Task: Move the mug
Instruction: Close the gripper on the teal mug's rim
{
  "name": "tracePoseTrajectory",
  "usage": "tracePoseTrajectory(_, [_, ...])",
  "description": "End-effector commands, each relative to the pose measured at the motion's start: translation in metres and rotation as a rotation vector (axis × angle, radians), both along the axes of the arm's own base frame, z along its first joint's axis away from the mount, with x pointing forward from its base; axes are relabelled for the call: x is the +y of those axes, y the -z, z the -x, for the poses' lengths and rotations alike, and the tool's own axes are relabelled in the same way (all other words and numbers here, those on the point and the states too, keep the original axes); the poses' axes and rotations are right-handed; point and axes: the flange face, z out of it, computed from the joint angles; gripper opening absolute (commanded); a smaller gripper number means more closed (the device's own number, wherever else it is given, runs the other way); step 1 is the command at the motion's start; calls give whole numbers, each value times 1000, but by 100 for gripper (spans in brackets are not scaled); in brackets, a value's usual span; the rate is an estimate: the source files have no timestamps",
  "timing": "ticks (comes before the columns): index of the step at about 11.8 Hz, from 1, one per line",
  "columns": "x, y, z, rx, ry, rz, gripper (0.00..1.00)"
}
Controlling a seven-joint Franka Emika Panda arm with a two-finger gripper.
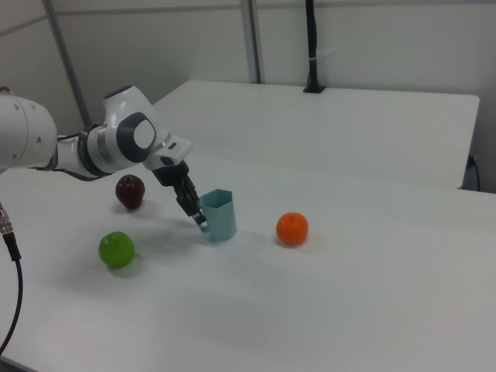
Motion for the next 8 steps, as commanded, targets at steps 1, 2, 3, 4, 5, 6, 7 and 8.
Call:
tracePoseTrajectory(1, [-1,-1,1,-23,-3,12,48])
tracePoseTrajectory(2, [-1,0,1,-21,-10,19,39])
tracePoseTrajectory(3, [-2,1,1,-19,-8,20,35])
tracePoseTrajectory(4, [-3,0,1,-20,-7,20,30])
tracePoseTrajectory(5, [-3,-1,1,-23,-7,19,25])
tracePoseTrajectory(6, [-4,-1,1,-22,-7,19,17])
tracePoseTrajectory(7, [-4,-1,1,-23,-6,19,13])
tracePoseTrajectory(8, [-4,-2,1,-24,-6,19,12])
